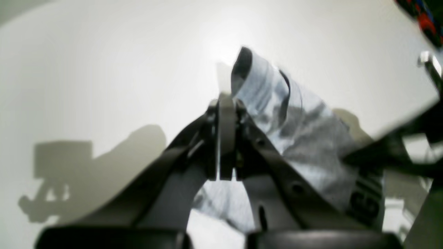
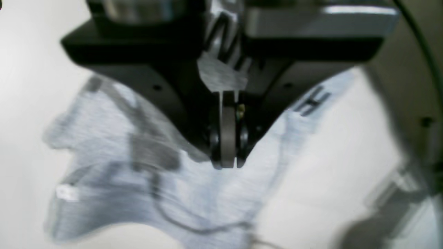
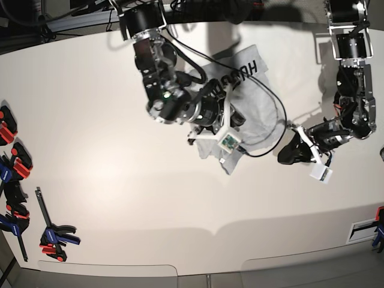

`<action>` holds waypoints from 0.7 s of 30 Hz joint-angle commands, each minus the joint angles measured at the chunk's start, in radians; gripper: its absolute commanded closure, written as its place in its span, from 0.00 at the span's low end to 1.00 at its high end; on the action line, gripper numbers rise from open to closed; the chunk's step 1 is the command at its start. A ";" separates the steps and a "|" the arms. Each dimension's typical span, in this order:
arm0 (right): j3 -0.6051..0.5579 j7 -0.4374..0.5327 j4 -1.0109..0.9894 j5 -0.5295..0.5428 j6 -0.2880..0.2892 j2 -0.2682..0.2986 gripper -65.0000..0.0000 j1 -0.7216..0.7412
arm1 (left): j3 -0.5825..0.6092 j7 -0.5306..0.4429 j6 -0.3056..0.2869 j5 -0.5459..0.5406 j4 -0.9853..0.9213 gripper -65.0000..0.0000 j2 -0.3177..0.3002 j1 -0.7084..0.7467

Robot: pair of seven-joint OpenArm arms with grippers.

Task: Fold the T-shirt properly
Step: 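Lift the shirt with both grippers and carry it toward the clamps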

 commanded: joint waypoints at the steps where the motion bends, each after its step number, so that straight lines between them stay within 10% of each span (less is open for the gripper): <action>1: 0.001 0.032 0.006 -0.016 -0.025 -0.007 1.00 0.020 | -0.007 -0.020 -0.007 -0.016 0.016 1.00 -0.023 -0.019; 15: 0.008 0.085 -0.361 -0.146 -0.060 -0.007 1.00 0.100 | -0.007 -0.010 -0.007 0.018 0.016 1.00 -0.027 -0.002; 21: 0.084 0.053 -0.361 -0.307 -0.179 0.004 1.00 0.100 | -0.066 -0.011 0.020 0.058 0.016 1.00 -0.030 0.014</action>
